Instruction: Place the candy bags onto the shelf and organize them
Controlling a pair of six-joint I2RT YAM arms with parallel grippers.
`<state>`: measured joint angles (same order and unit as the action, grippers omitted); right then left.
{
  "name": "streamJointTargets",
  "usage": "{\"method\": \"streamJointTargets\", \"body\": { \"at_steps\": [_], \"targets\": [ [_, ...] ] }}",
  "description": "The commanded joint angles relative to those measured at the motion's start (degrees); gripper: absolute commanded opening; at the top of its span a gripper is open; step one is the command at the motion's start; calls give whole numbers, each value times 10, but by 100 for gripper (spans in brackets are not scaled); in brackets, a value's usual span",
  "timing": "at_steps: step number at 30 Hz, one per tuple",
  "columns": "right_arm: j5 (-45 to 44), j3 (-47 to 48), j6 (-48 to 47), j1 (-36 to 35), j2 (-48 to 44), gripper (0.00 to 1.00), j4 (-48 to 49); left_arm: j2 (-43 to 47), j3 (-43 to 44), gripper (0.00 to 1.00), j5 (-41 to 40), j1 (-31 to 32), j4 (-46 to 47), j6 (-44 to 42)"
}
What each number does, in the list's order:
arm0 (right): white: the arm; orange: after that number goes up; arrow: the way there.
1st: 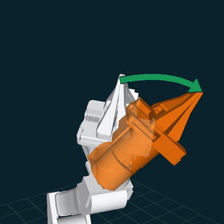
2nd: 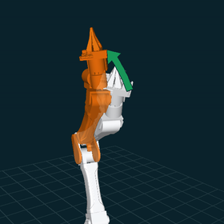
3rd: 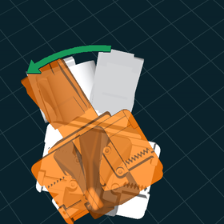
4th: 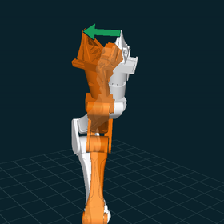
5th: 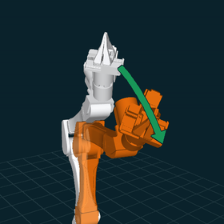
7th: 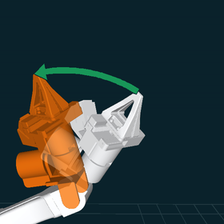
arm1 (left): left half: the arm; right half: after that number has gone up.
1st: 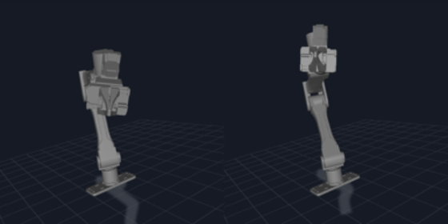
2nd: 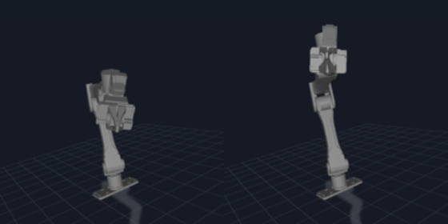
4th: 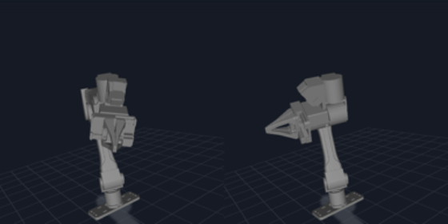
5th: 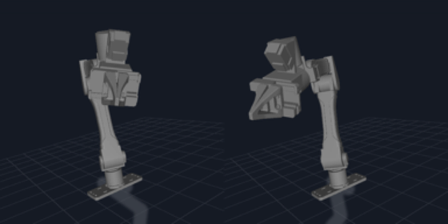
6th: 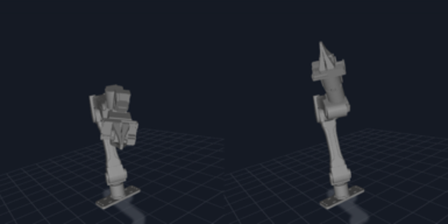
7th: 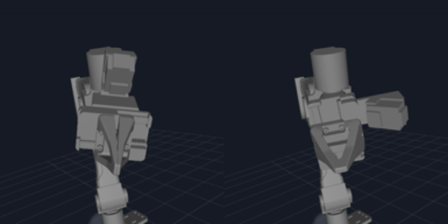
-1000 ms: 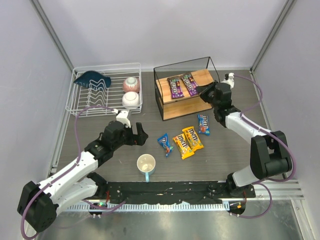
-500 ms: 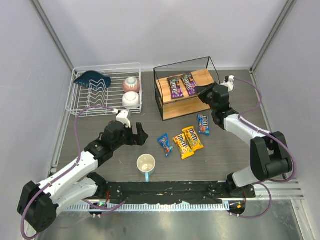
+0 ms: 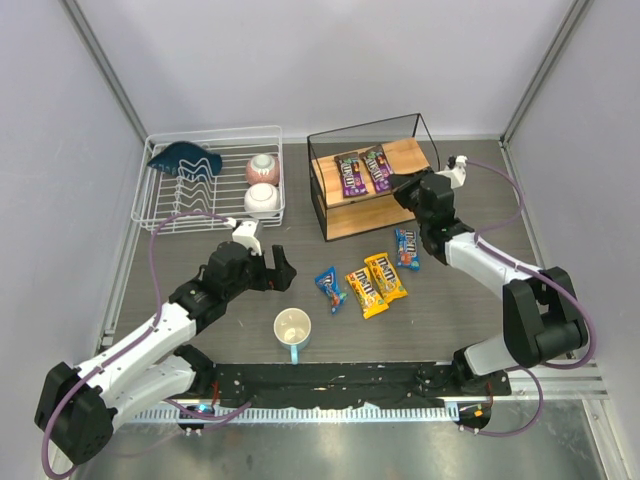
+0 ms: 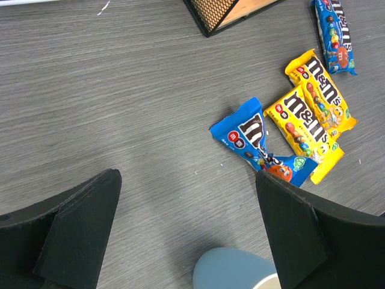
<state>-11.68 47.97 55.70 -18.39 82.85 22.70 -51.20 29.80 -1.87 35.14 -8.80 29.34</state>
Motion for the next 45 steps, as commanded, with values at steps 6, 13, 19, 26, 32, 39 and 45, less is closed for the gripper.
{"method": "streamJointTargets", "body": {
  "at_steps": [6, 13, 19, 26, 32, 39, 45],
  "targets": [
    [-44, 7, 2, -18, -15, 2, 22, 7, 9, 100, 8, 4, 14, -7],
    [-54, 9, -3, -20, -25, 29, 10, 8, 8, 100, 8, 4, 14, -7],
    [-67, 17, -18, -20, -38, 44, -18, 7, 10, 100, 8, 4, 12, -7],
    [-72, 26, -45, -19, -89, 52, -62, 10, 10, 100, 6, 5, 12, -6],
    [-102, -40, -46, -18, -192, 57, -113, 16, 10, 100, 3, 5, 6, -6],
    [-104, -159, 5, -17, -335, 59, -187, 8, 12, 100, 7, 7, 12, -5],
    [-61, -275, 105, -18, -379, 58, -197, 3, 14, 100, 10, 7, 17, -5]
  ]
}}
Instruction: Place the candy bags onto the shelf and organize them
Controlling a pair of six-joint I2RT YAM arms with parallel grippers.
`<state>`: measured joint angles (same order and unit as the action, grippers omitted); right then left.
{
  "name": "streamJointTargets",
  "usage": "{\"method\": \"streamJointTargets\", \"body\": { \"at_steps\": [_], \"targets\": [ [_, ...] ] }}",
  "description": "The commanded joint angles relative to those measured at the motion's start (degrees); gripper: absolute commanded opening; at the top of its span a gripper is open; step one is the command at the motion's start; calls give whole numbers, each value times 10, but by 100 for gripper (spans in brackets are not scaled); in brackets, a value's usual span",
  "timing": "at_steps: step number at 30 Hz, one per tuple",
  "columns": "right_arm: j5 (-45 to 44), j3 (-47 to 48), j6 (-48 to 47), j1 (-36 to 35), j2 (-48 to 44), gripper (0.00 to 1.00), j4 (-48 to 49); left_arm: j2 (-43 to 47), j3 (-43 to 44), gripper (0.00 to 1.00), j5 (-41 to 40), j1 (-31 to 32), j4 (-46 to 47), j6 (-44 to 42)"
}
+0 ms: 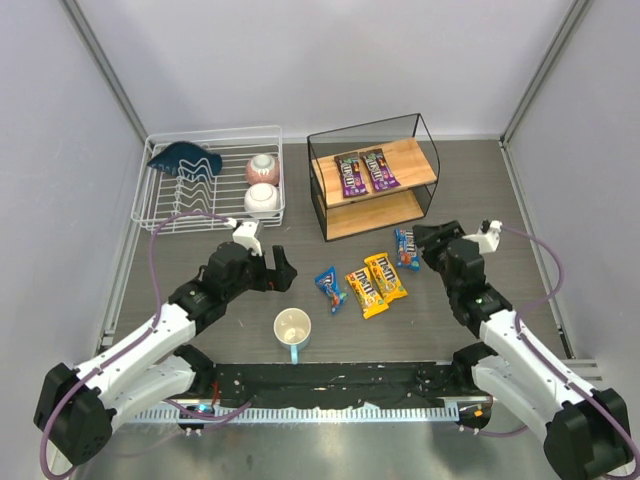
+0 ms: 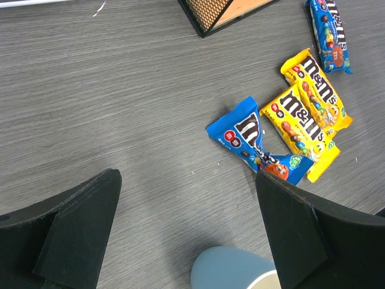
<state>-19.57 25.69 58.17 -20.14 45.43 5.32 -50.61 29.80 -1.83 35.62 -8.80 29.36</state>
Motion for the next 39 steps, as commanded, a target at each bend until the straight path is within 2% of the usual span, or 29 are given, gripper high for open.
{"method": "streamJointTargets", "body": {
  "at_steps": [1, 5, 16, 39],
  "targets": [
    [29, -63, 92, -1, 0, 56, -18, -3, 14, 100, 9, 2, 16, -5],
    [44, -106, 134, -2, 16, 52, -19, 2, 15, 100, 8, 2, 11, -6],
    [41, -127, 182, -6, 33, 52, -50, 3, 11, 100, 6, 3, 11, -5],
    [12, -135, 191, -6, 185, 52, 88, 1, 13, 100, 10, 9, 9, -5]
  ]
}}
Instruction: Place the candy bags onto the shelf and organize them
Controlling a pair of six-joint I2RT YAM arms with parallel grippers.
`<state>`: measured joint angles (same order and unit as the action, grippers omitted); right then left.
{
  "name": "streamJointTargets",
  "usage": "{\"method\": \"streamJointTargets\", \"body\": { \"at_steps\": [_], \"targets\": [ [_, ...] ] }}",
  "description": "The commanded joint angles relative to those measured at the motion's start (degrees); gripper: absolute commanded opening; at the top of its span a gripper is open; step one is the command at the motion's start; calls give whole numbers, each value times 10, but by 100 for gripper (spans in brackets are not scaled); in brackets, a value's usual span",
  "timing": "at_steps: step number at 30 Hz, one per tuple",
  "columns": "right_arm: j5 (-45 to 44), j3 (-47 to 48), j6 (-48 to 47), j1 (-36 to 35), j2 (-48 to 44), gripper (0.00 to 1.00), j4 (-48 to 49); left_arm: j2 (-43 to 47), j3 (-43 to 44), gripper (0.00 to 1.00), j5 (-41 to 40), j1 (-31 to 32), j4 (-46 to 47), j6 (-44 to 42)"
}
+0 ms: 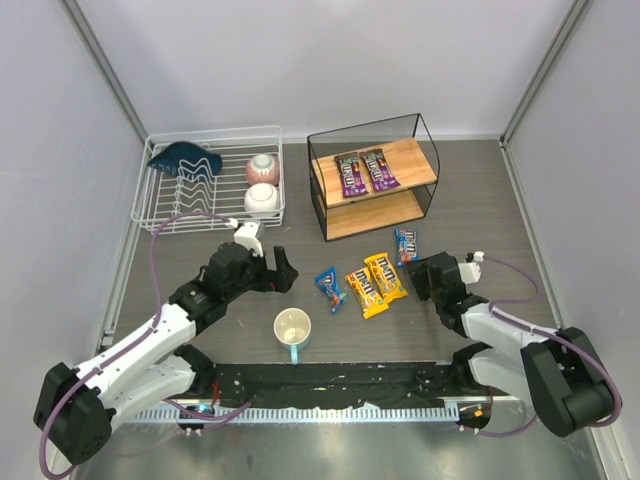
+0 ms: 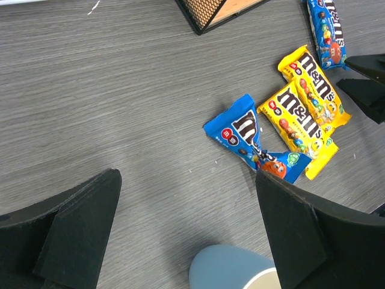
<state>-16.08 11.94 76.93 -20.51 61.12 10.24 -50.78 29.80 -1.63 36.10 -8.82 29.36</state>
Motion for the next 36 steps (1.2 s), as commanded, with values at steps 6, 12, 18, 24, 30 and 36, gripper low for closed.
{"method": "streamJointTargets", "body": {
  "at_steps": [6, 12, 18, 24, 30, 36],
  "targets": [
    [-27, -11, 13, -2, 61, 51, 80, -3, 16, 100, 12, 8, 9, -5],
    [-50, -19, 14, -2, 52, 24, 78, 1, 17, 100, 12, 10, 7, -6],
    [-83, -22, -4, -2, 18, 1, 57, 14, 14, 100, 8, 10, 6, -7],
    [-104, -4, -49, -1, -41, 1, 16, 12, 16, 100, 8, 11, 4, -6],
    [-140, 49, -124, -2, -173, 1, -87, 11, 15, 100, 8, 12, 6, -6],
    [-153, 111, -175, -1, -244, 1, -175, 3, 17, 100, 11, 12, 9, -7]
  ]
}}
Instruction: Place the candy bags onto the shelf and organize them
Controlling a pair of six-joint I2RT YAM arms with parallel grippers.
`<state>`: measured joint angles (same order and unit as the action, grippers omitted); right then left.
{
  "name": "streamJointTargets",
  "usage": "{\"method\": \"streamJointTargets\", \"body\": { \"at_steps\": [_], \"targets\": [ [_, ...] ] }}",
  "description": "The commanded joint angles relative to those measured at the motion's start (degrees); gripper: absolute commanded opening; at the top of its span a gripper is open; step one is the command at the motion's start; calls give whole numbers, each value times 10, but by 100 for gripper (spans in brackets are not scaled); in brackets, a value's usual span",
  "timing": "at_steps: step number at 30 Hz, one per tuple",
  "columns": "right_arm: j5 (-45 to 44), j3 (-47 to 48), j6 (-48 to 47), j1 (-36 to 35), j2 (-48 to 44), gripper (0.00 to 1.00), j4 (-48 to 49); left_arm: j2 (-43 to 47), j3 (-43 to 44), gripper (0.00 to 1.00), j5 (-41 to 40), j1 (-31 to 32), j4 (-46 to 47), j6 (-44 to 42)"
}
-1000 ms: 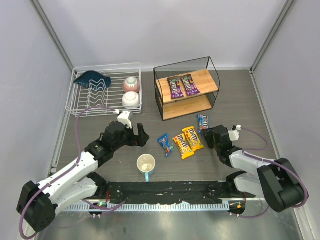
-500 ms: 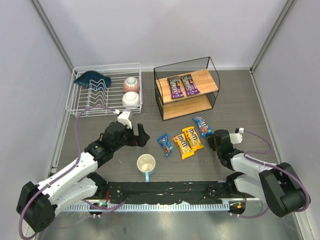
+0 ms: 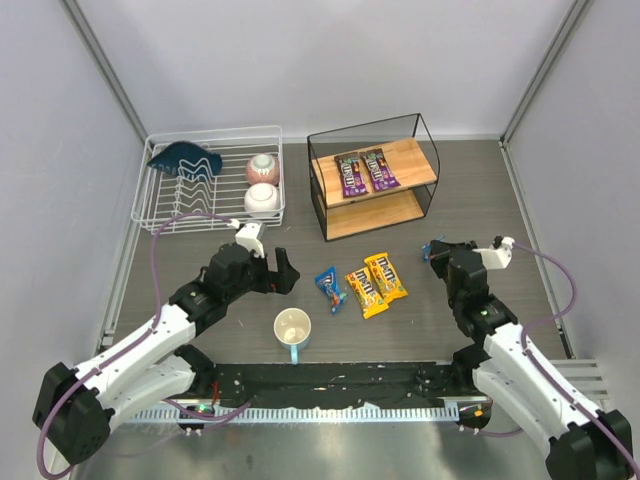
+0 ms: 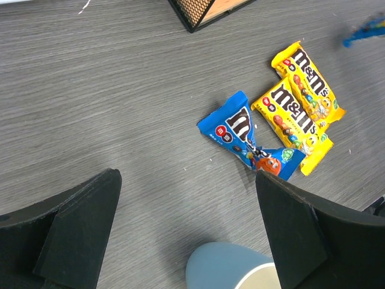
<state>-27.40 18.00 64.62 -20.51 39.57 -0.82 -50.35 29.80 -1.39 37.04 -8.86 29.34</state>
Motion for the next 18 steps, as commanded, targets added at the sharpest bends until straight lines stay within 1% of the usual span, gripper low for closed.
{"method": "streamJointTargets", "body": {
  "at_steps": [1, 8, 13, 18],
  "targets": [
    [-35, 56, -56, -1, -32, 1, -70, -2, 17, 100, 9, 2, 10, -7],
    [12, 130, -92, -1, -13, 1, -96, -1, 18, 100, 7, 3, 9, -8],
    [32, 223, -125, -1, 29, 1, -88, -2, 18, 100, 5, 3, 7, -7],
    [54, 340, -154, -1, 89, 1, -68, -1, 18, 100, 2, 3, 6, -9]
  ]
}}
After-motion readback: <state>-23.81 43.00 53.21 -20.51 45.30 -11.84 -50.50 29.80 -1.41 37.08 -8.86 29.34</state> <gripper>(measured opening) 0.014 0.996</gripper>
